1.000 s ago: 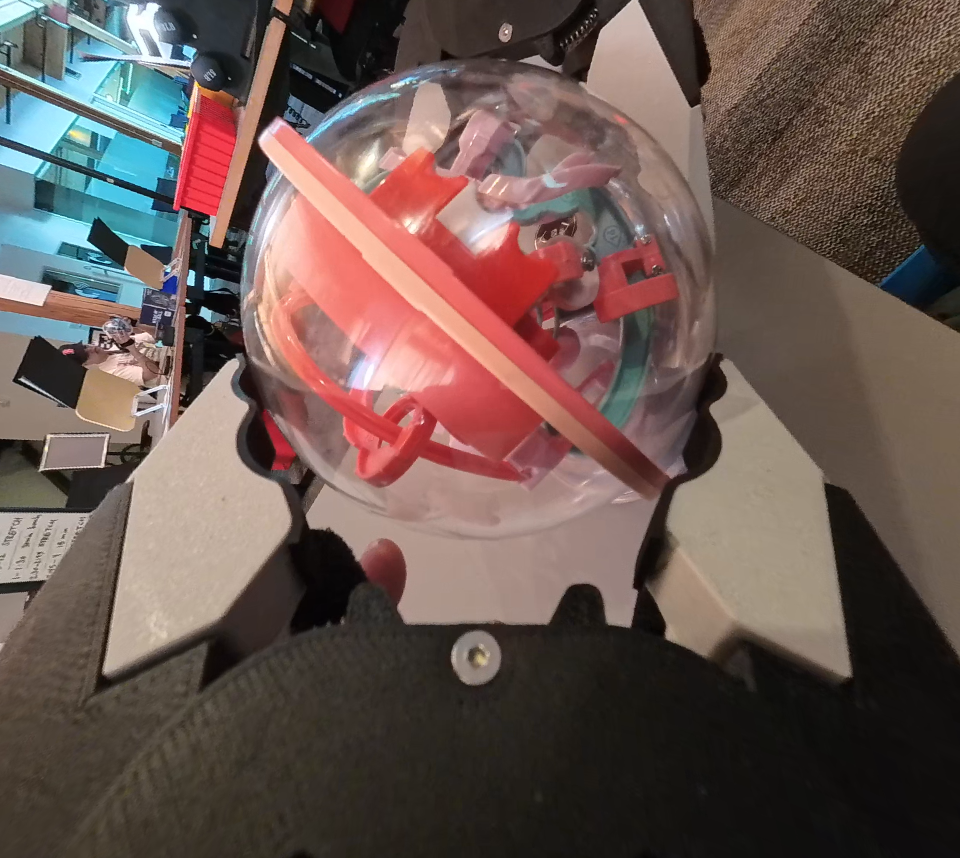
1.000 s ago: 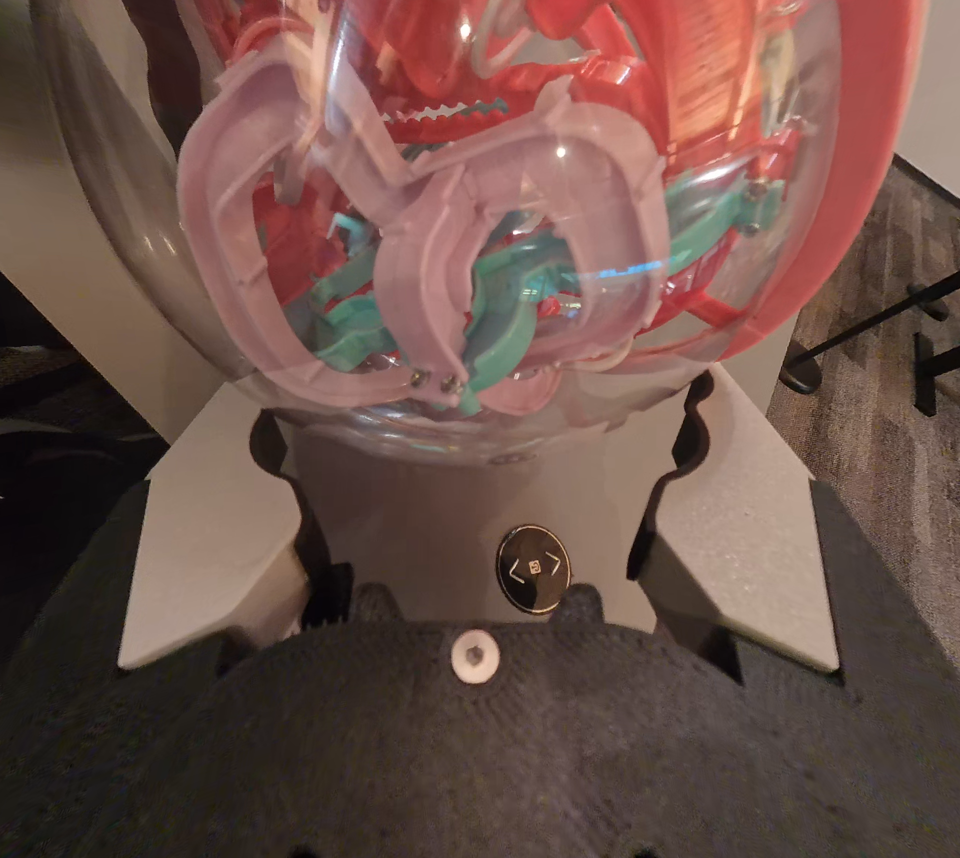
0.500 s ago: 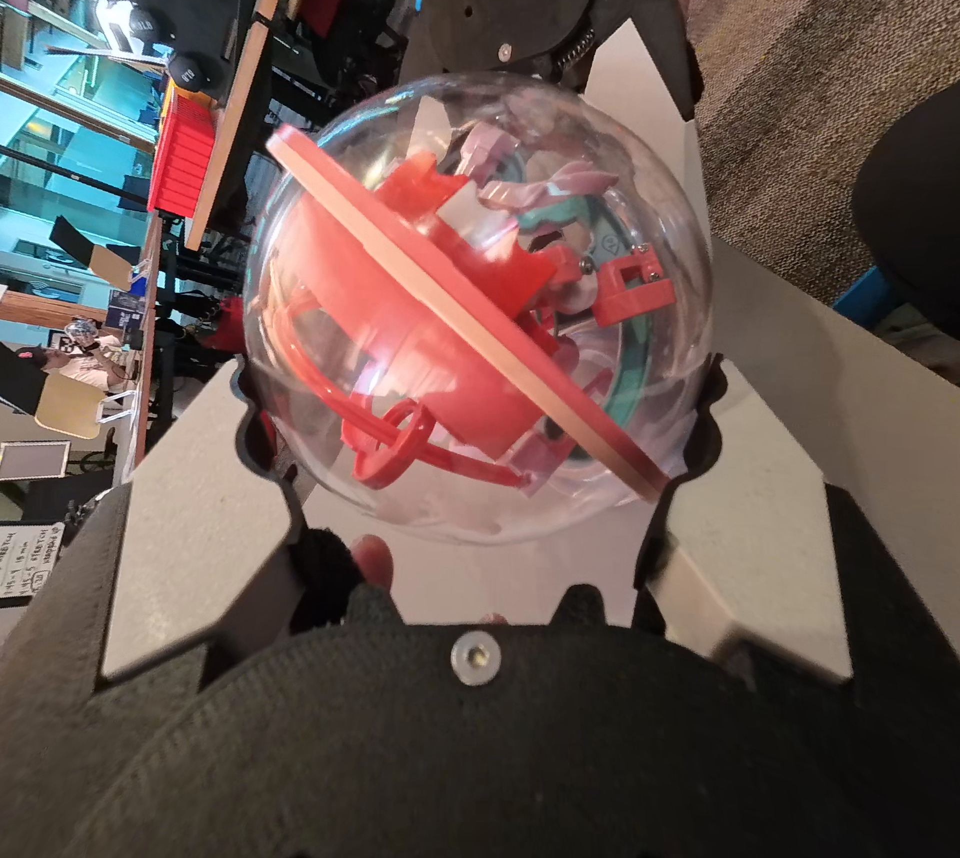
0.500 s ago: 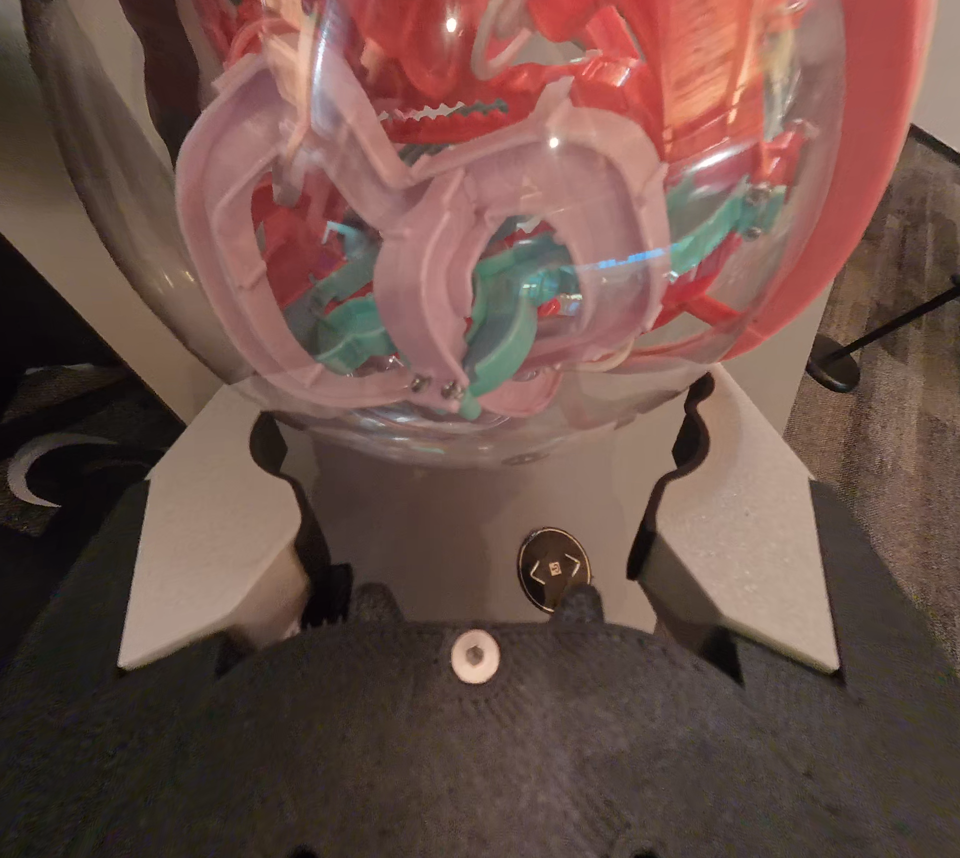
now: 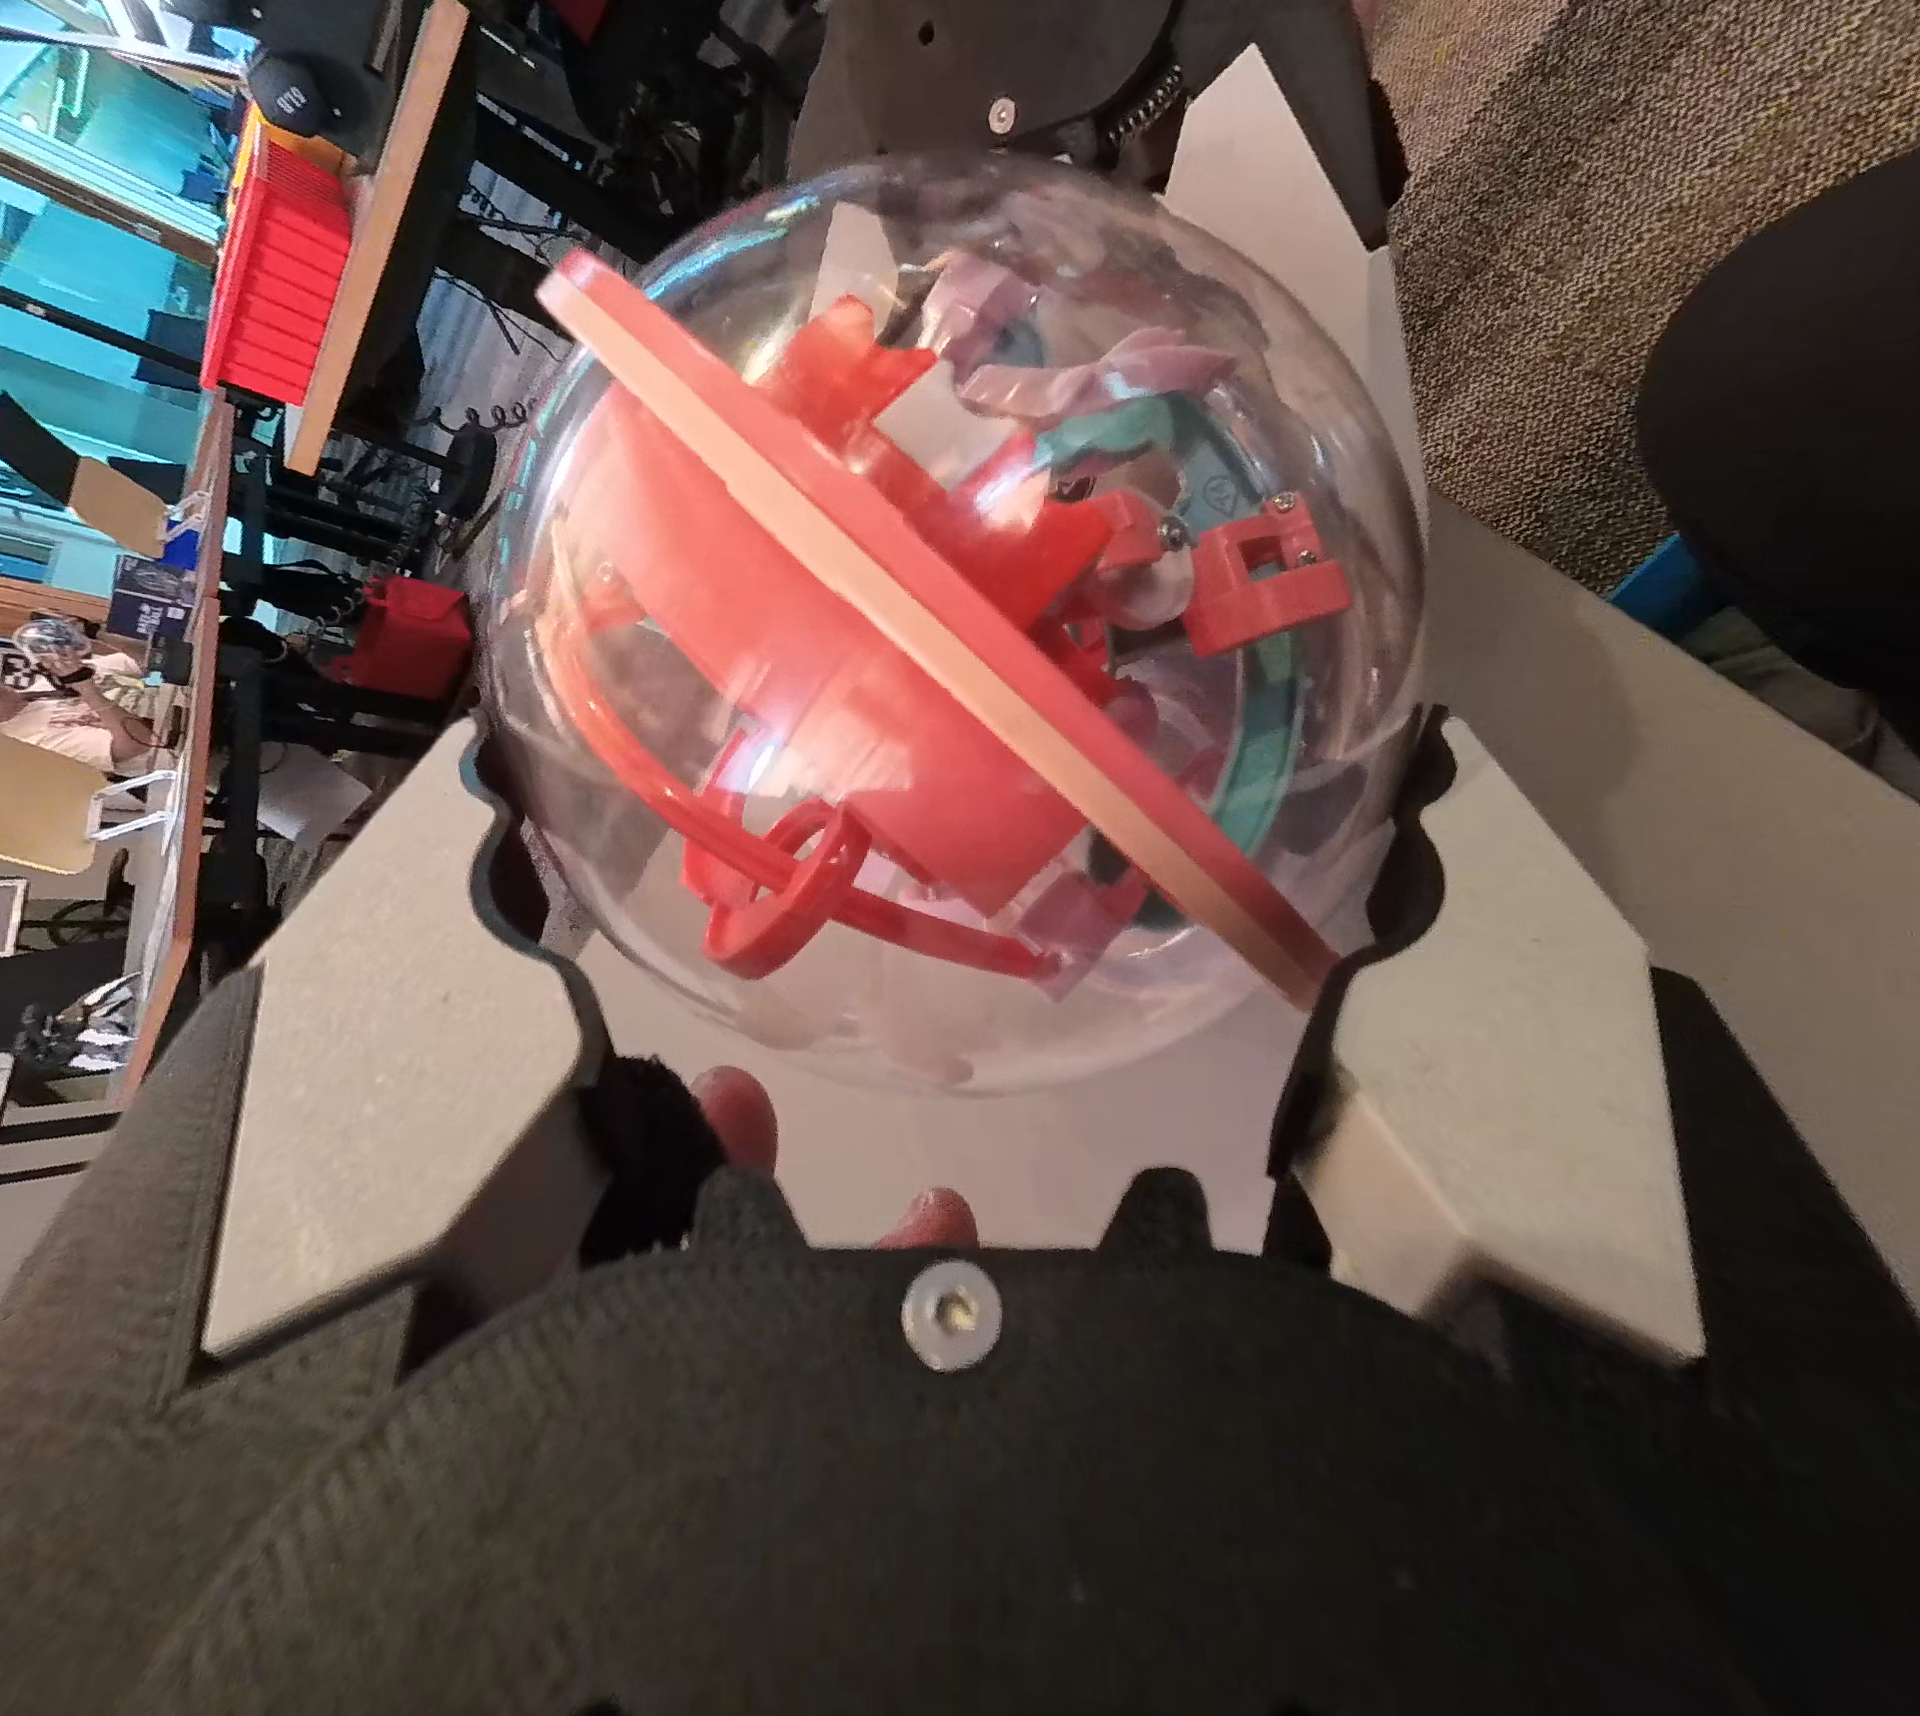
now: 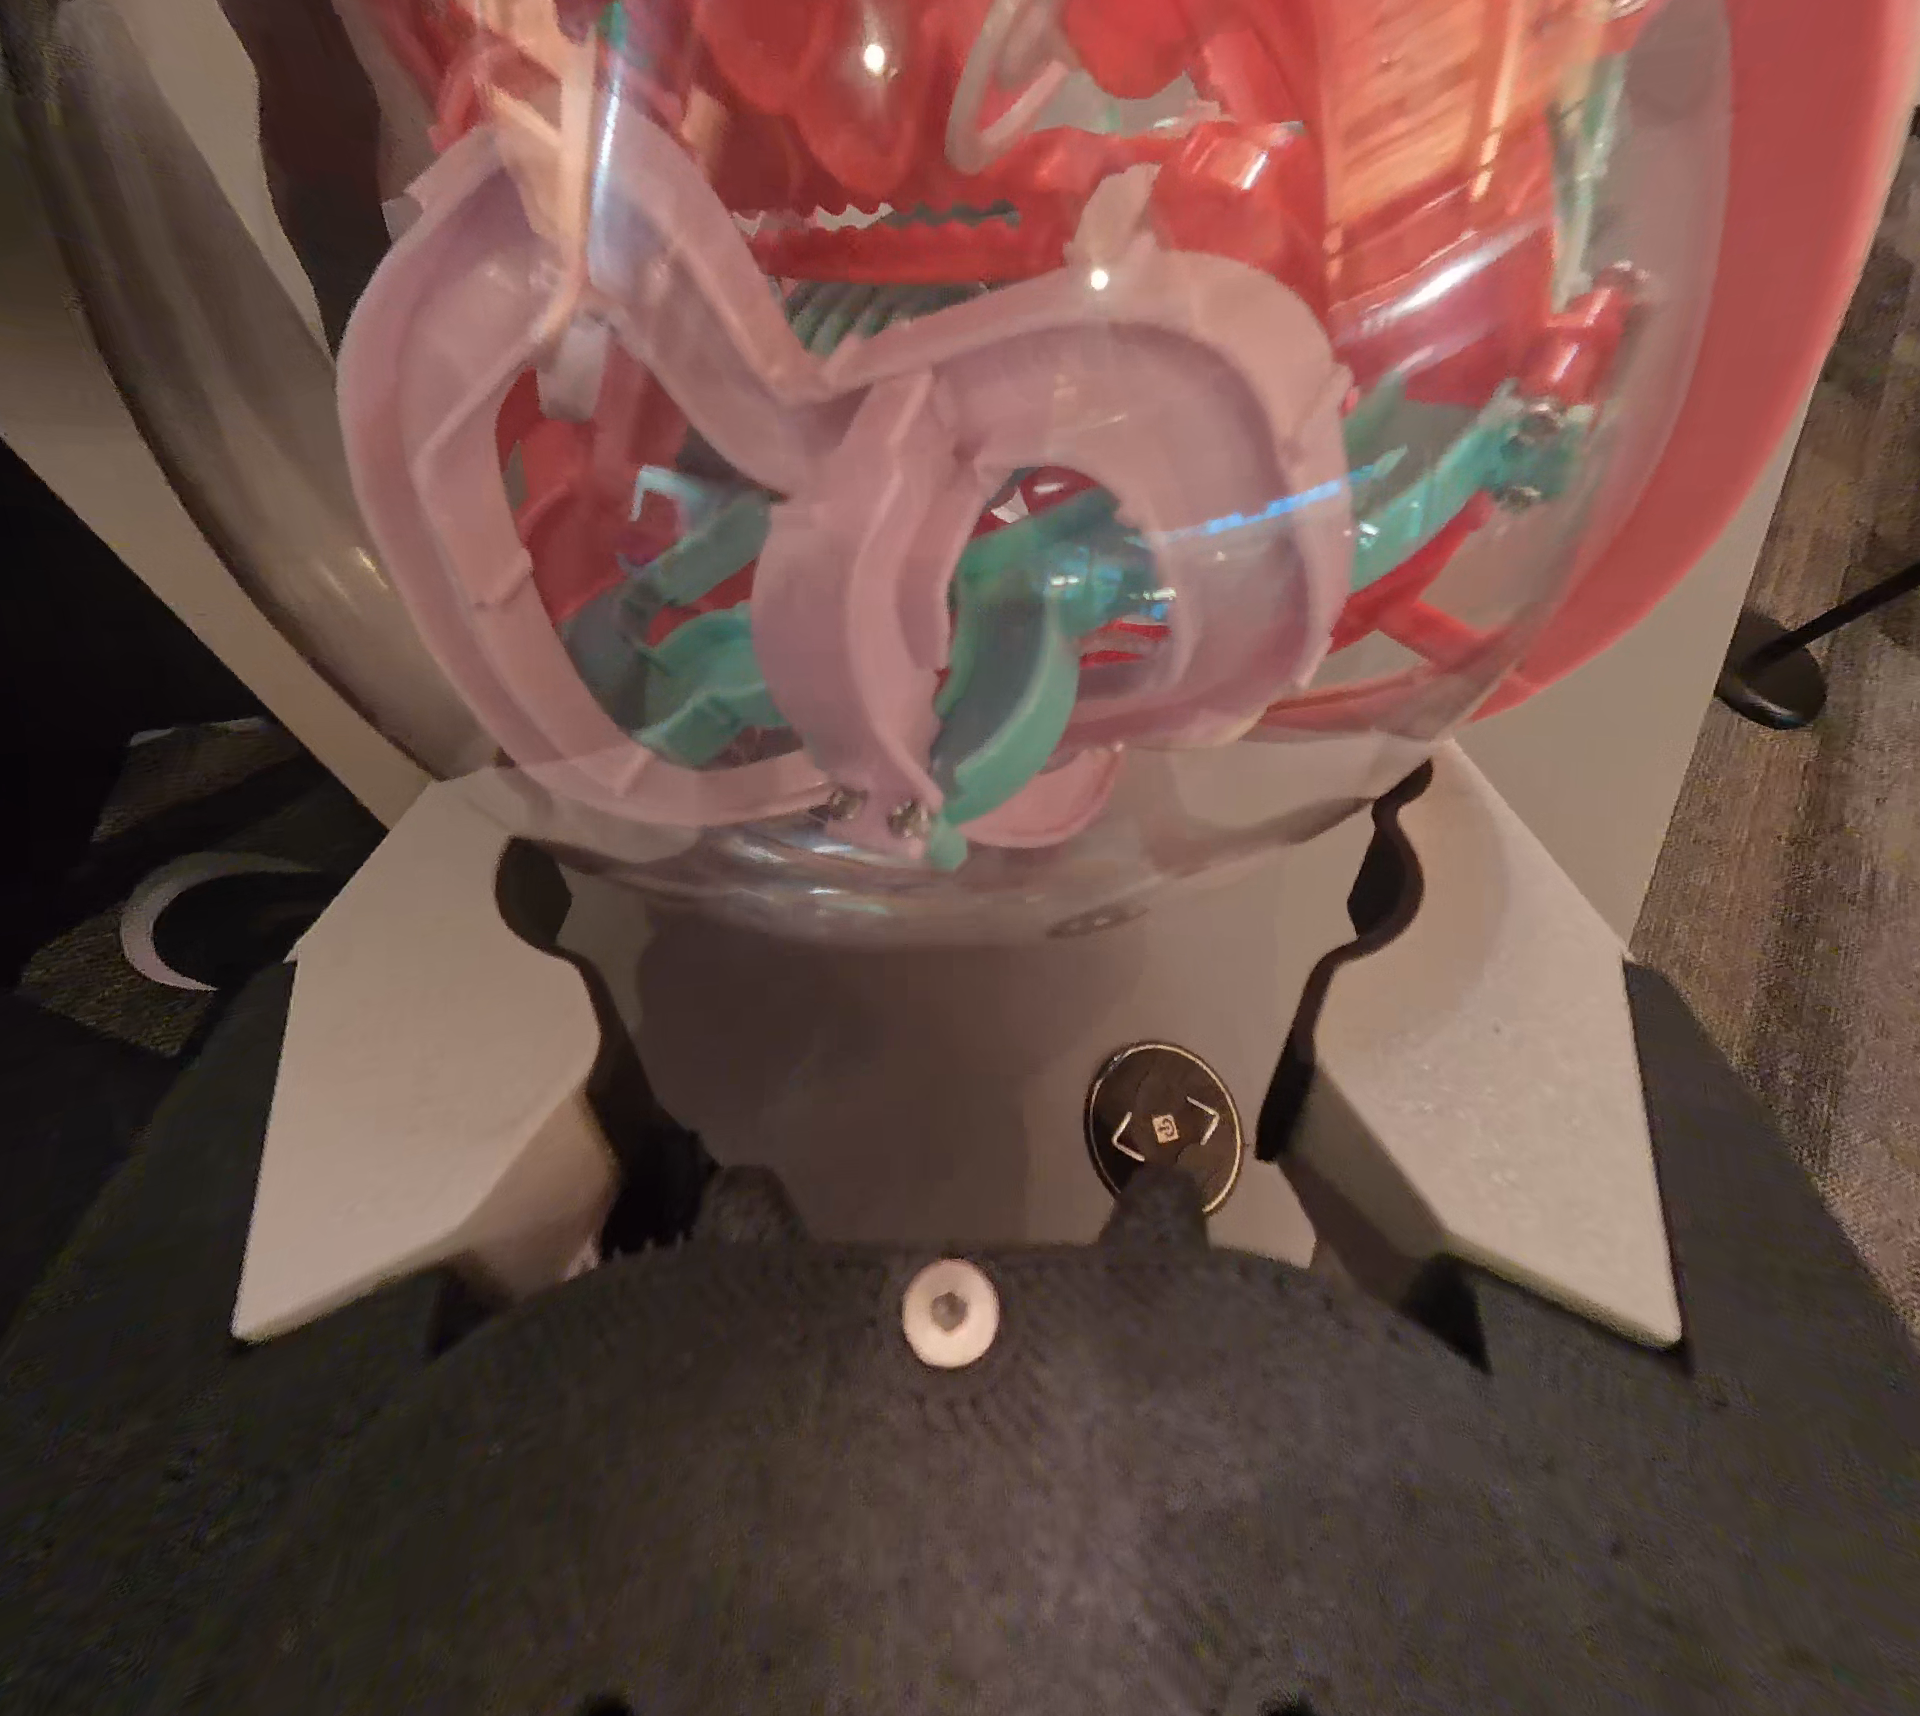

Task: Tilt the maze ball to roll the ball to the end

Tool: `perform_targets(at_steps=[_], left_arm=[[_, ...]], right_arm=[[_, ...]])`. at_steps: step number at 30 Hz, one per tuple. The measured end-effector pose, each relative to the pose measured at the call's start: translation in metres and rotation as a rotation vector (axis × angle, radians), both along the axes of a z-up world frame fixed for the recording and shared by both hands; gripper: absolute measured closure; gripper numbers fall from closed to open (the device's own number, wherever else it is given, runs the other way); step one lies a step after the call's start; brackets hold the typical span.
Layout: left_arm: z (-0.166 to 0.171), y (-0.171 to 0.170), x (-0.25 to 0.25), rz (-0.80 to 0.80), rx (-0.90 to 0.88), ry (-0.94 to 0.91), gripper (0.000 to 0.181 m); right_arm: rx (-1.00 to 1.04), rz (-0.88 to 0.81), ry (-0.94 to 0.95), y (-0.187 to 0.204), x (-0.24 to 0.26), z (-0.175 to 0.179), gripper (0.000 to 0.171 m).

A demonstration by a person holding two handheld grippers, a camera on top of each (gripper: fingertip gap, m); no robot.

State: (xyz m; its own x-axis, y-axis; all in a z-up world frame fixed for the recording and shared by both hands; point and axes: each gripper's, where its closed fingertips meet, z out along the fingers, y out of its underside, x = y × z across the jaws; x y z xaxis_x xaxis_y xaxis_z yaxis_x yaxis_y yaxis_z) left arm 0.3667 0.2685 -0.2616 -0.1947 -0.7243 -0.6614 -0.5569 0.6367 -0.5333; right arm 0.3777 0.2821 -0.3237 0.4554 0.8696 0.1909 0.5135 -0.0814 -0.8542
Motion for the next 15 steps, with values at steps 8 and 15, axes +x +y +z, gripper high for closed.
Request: perform_targets(at_steps=[8,15], left_arm=[[-0.0067,0.003,-0.0003,-0.005,-0.061,-0.011,0.024],[-0.0072,0.0064,-0.002,-0.003,-0.101,-0.028,0.024]], right_arm=[[-0.067,0.0,-0.017,-0.0006,-0.0012,-0.0085,0.018],[-0.105,0.006,-0.024,0.0007,-0.0033,-0.0094,0.016]])
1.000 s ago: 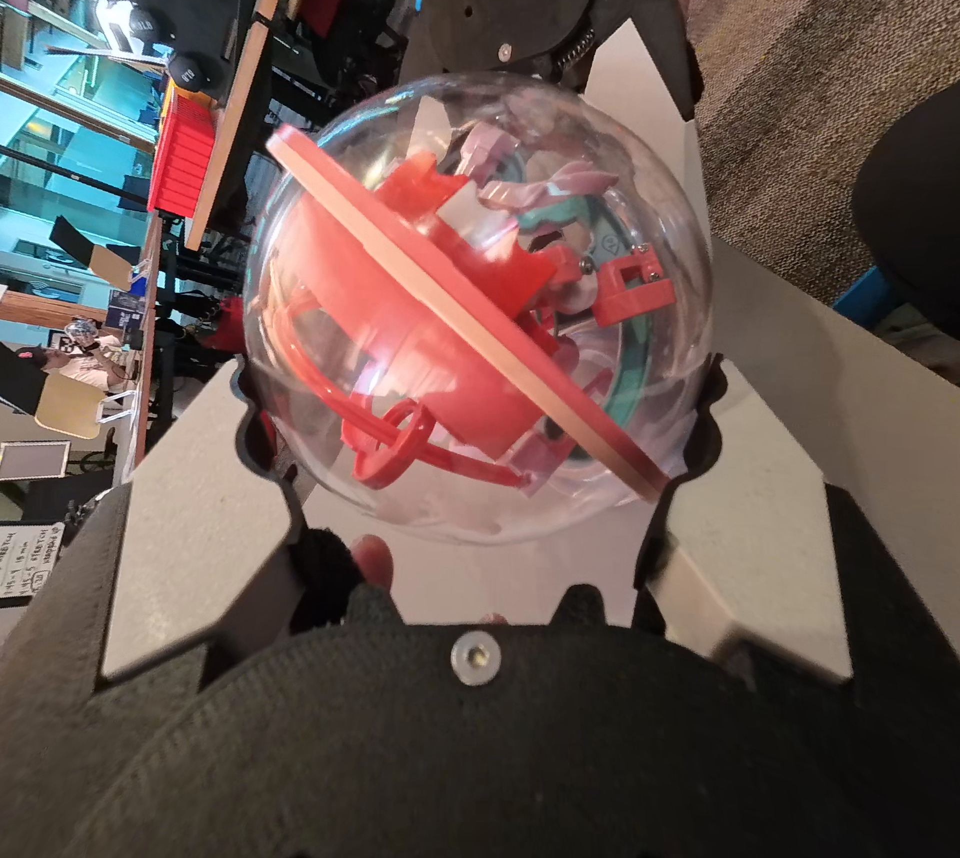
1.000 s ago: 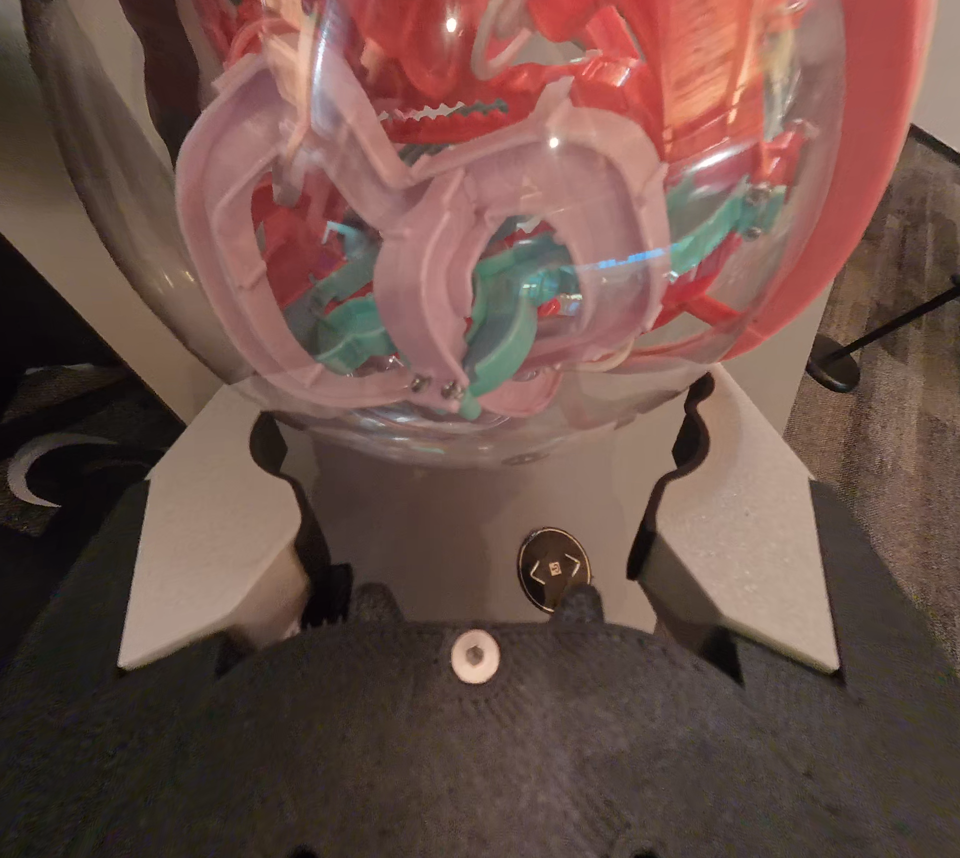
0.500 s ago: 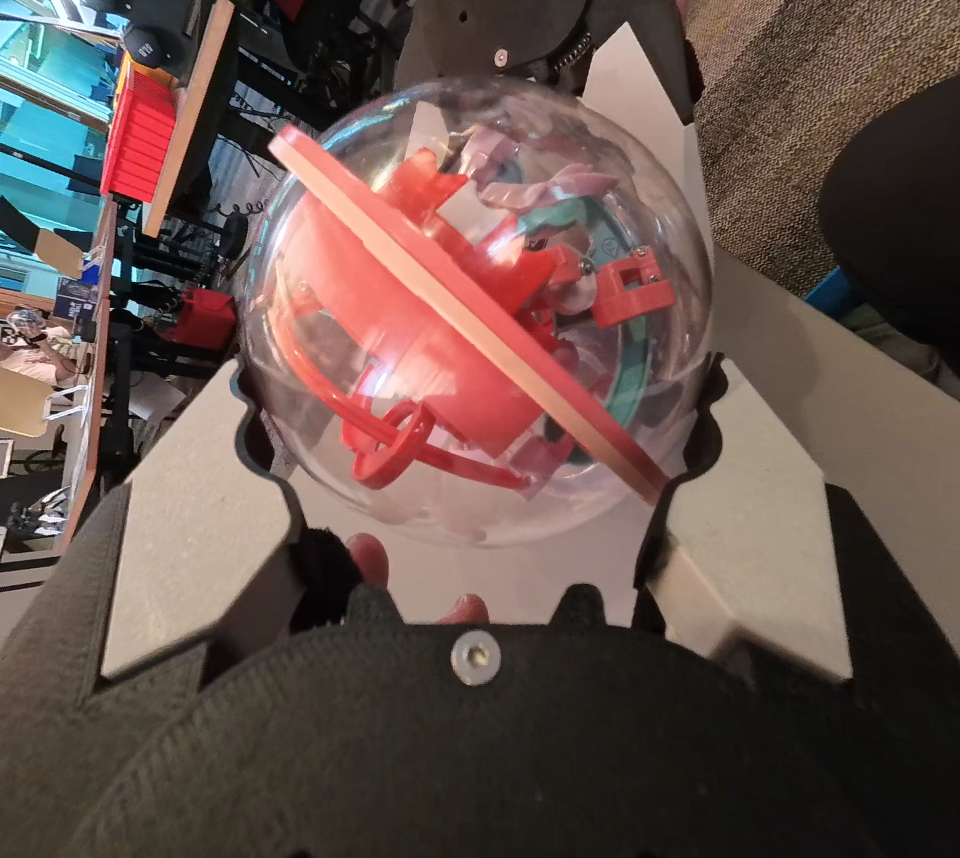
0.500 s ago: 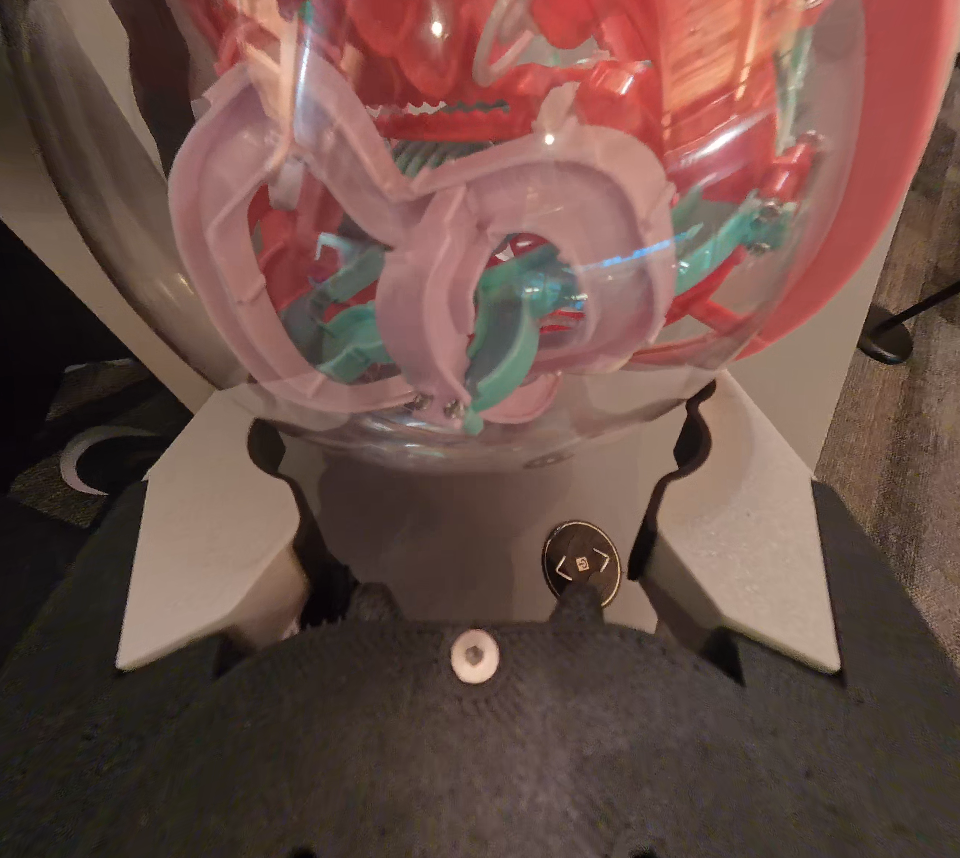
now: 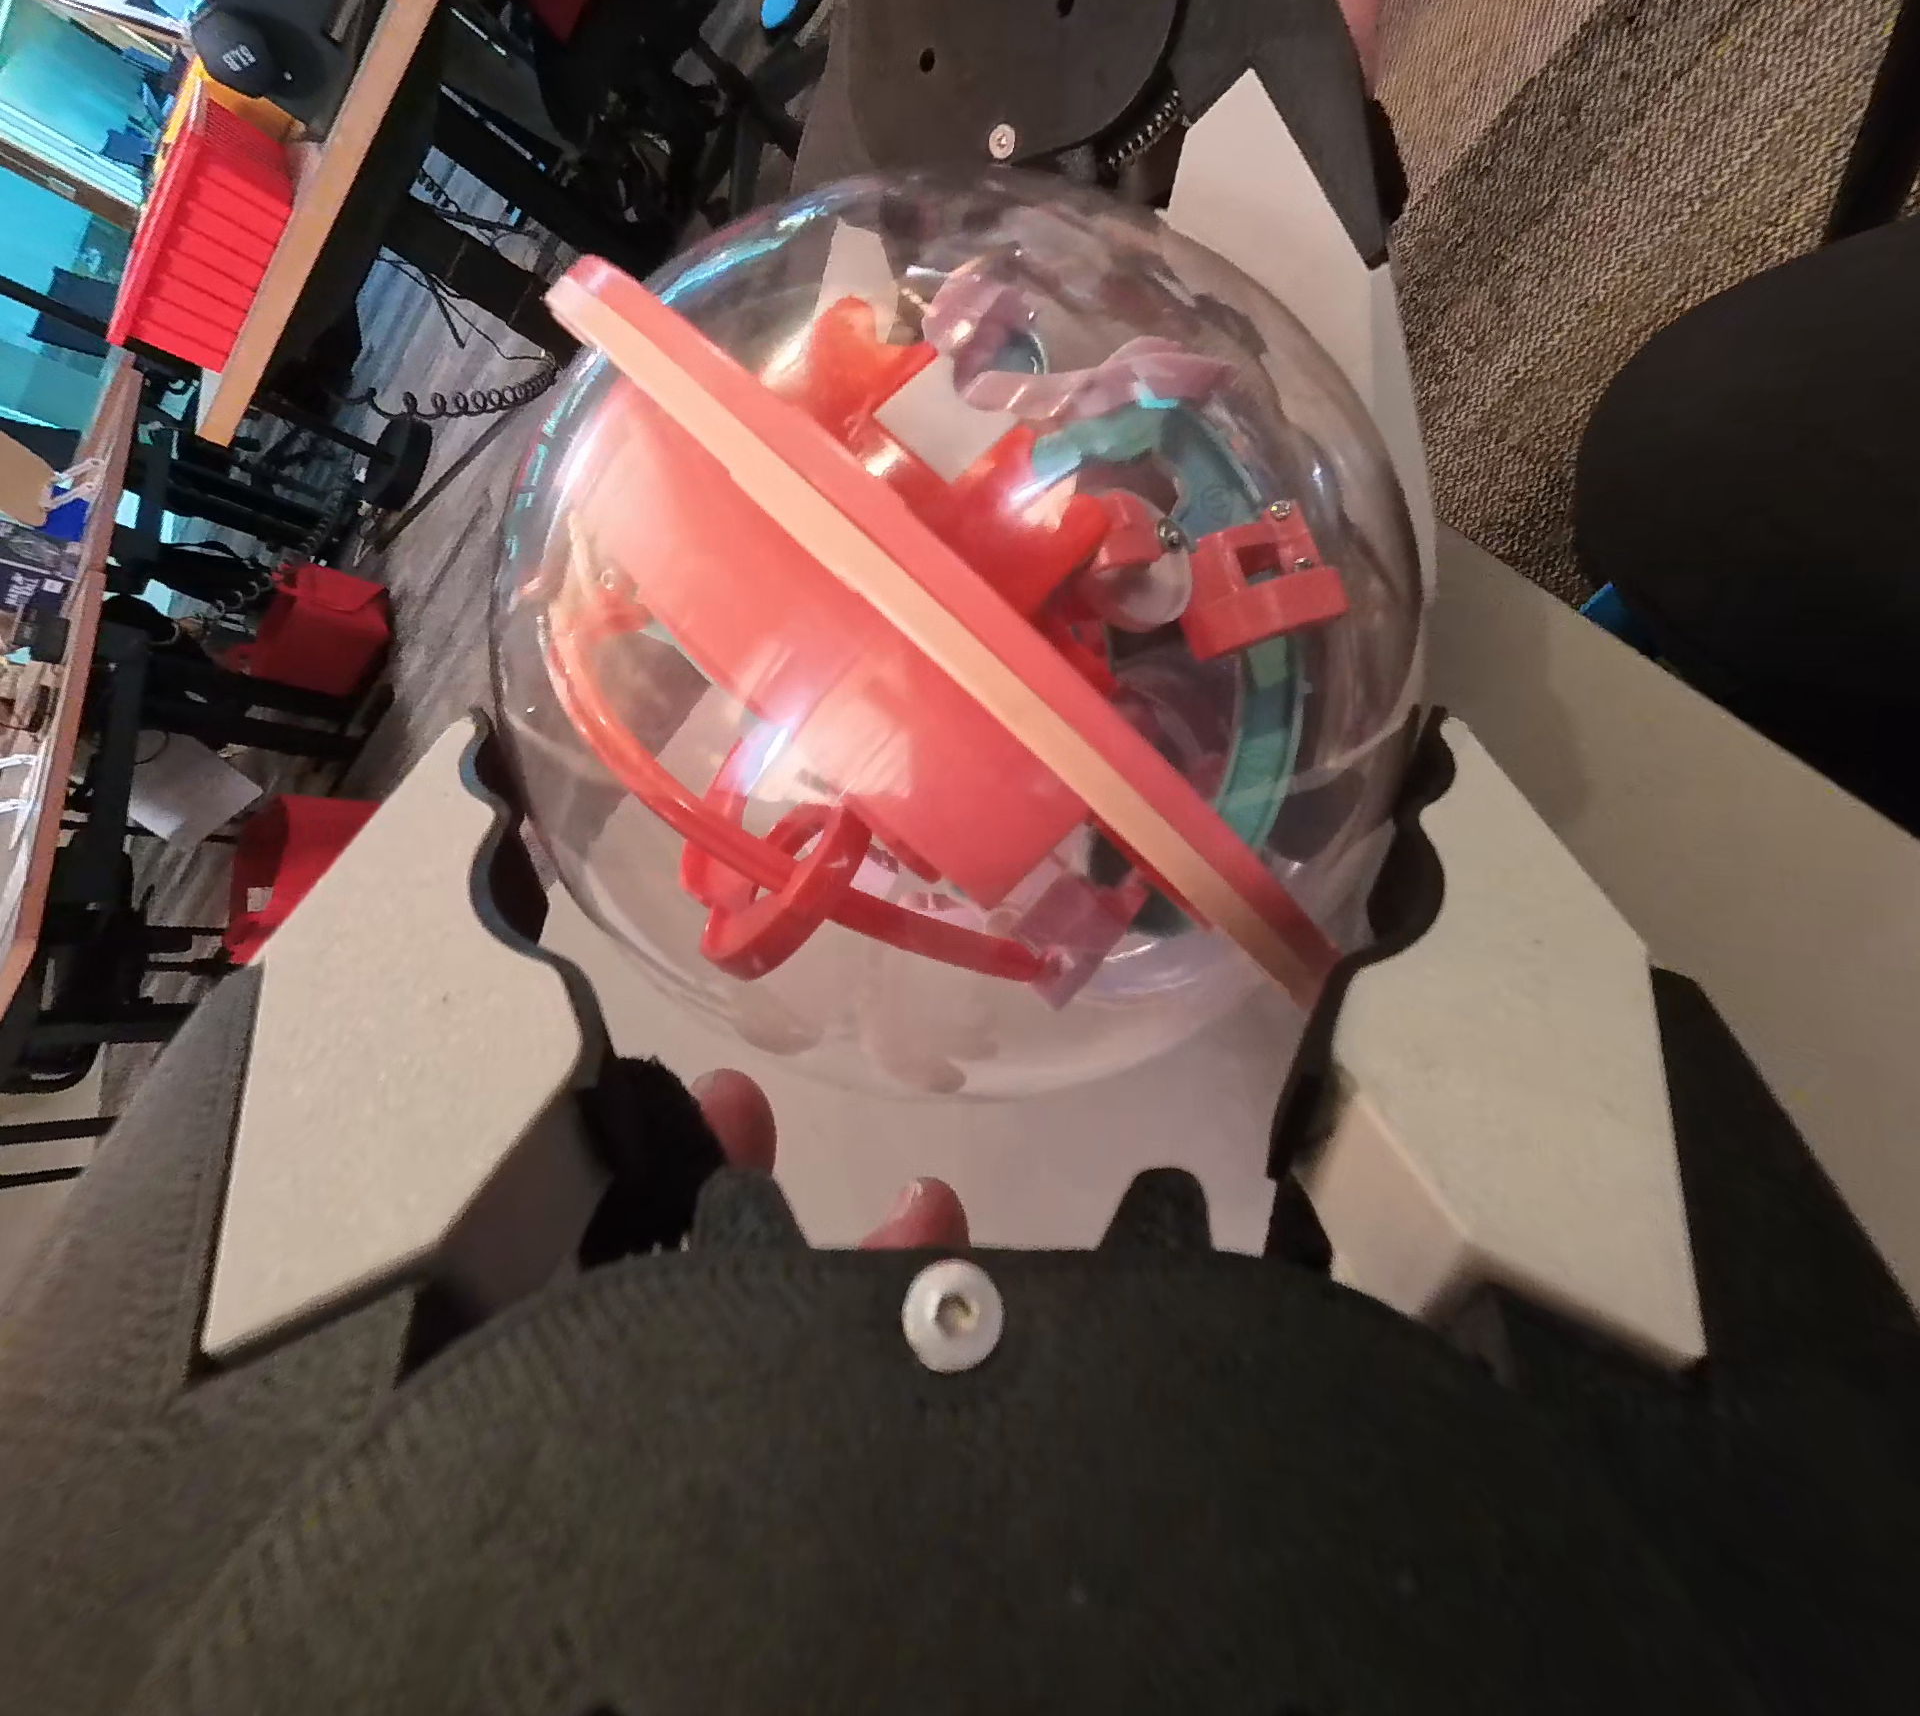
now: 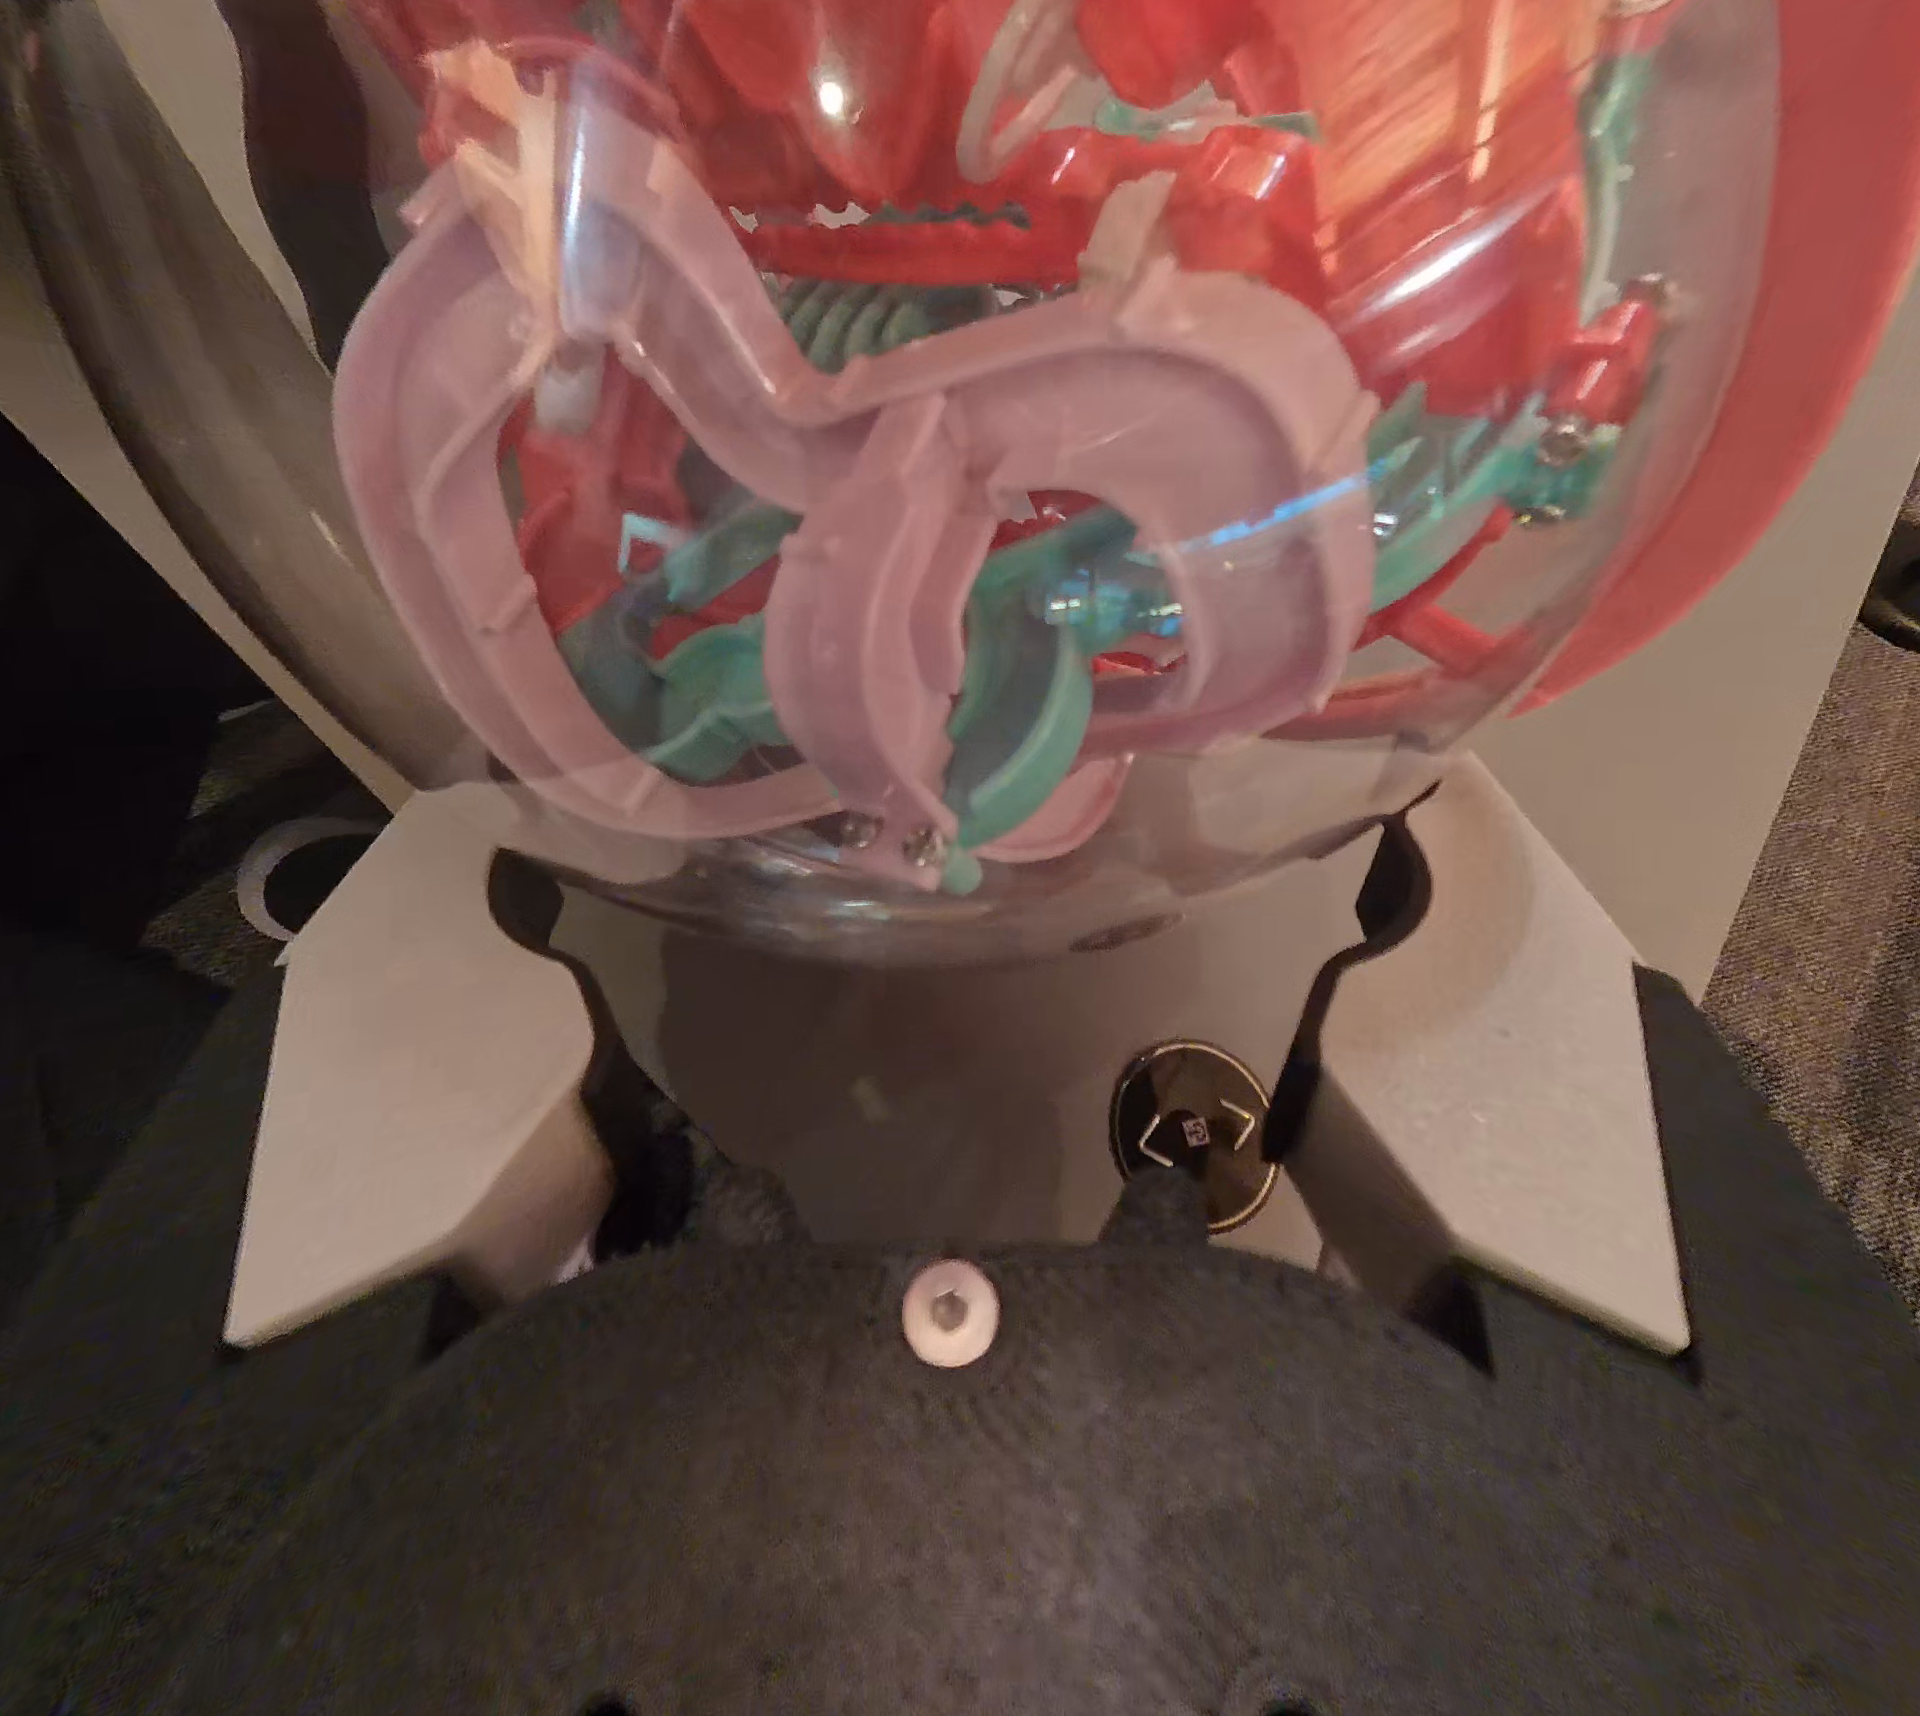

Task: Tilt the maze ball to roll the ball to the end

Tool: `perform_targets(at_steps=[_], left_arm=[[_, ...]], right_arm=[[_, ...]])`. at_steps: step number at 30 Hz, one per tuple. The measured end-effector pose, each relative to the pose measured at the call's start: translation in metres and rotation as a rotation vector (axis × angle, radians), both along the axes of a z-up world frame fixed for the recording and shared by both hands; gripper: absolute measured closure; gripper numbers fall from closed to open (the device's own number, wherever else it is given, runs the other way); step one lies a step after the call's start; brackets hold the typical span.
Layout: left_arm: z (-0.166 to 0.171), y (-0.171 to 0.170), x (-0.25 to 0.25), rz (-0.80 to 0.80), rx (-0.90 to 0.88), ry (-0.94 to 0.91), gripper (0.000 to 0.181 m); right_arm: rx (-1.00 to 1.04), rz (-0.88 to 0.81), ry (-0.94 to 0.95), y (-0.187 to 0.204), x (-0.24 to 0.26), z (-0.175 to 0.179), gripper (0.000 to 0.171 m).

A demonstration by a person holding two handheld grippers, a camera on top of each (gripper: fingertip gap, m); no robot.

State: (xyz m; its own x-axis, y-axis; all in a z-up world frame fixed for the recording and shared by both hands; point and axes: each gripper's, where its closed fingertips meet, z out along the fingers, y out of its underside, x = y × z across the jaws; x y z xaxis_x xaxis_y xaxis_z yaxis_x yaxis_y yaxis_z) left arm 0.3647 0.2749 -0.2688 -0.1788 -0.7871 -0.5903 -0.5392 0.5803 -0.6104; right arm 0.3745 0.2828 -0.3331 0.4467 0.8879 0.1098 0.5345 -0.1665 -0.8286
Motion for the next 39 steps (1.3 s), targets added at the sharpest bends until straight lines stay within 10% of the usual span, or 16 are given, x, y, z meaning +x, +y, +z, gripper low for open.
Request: perform_targets(at_steps=[39], left_arm=[[0.0035,0.0021,0.0022,-0.026,-0.138,-0.009,0.024]], right_arm=[[-0.108,0.016,0.068,-0.0008,-0.0039,-0.0018,0.017]])
